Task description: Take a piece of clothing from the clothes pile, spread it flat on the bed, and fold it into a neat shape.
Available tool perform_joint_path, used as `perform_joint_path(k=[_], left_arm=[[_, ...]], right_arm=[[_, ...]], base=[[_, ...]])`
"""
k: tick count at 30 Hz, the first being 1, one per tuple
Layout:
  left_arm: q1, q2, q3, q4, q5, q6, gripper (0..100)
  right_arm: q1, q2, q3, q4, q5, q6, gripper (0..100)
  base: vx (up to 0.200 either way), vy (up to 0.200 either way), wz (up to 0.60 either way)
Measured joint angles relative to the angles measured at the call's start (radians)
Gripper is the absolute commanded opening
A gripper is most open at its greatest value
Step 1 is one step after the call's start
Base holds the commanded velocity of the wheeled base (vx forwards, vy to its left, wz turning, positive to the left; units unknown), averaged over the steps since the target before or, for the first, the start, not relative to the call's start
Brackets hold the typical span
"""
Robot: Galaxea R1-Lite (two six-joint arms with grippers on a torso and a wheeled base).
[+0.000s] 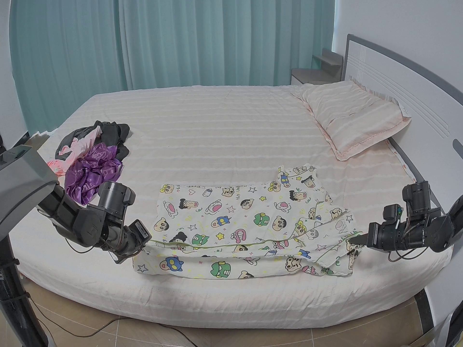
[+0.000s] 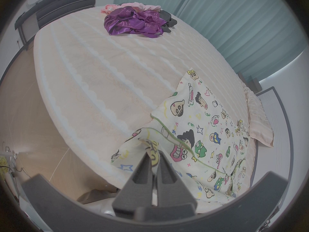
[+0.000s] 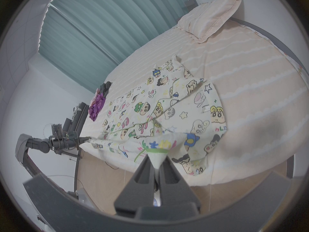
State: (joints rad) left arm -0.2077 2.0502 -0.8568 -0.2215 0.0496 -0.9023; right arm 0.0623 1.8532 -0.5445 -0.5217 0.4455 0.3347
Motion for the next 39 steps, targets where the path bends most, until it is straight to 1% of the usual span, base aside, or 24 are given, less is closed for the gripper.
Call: perform_joint_path(k=[5,9,16,20,22,29,31,34,37,38,39], left_arm=[[0.004,0.051,-0.061,0.015,0.003,-0.003,0],[0.005,0.091,-0.123,0.057,0.013,-0.007,0],[0.004,0.156,-0.219,0.091,0.046,-0.029,0],[0.004,0.186,-0.261,0.139,0.058,-0.03,0],[0.004,0.201,-0.282,0.156,0.061,-0.03,0],[0.0,0.233,-0.341,0.206,0.062,-0.03,0],[-0.002,0.244,-0.369,0.236,0.063,-0.031,0],[-0.002,0.259,-0.396,0.249,0.064,-0.031,0],[0.0,0.274,-0.419,0.252,0.082,-0.031,0],[0.001,0.282,-0.427,0.252,0.095,-0.031,100],[0.001,0.285,-0.43,0.253,0.1,-0.031,100]], right_arm=[[-0.005,0.059,-0.066,-0.001,-0.002,0.035,0],[-0.005,0.098,-0.097,-0.005,-0.005,0.051,0],[-0.009,0.164,-0.131,-0.11,-0.042,0.105,0],[-0.007,0.203,-0.142,-0.144,-0.063,0.127,0],[-0.007,0.225,-0.152,-0.149,-0.074,0.132,0],[-0.008,0.277,-0.185,-0.151,-0.083,0.137,0],[-0.005,0.293,-0.2,-0.151,-0.096,0.154,0],[0.003,0.309,-0.221,-0.151,-0.11,0.189,0],[0.011,0.318,-0.241,-0.152,-0.114,0.206,0],[0.015,0.322,-0.248,-0.152,-0.114,0.208,0],[0.016,0.324,-0.249,-0.152,-0.114,0.209,0]], base=[[0.0,0.0,0.0],[0.0,0.0,0.0],[0.0,0.0,0.0],[0.0,0.0,0.0],[0.0,0.0,0.0],[0.0,0.0,0.0],[0.0,0.0,0.0],[0.0,0.0,0.0],[0.0,0.0,0.0],[0.0,0.0,0.0],[0.0,0.0,0.0]])
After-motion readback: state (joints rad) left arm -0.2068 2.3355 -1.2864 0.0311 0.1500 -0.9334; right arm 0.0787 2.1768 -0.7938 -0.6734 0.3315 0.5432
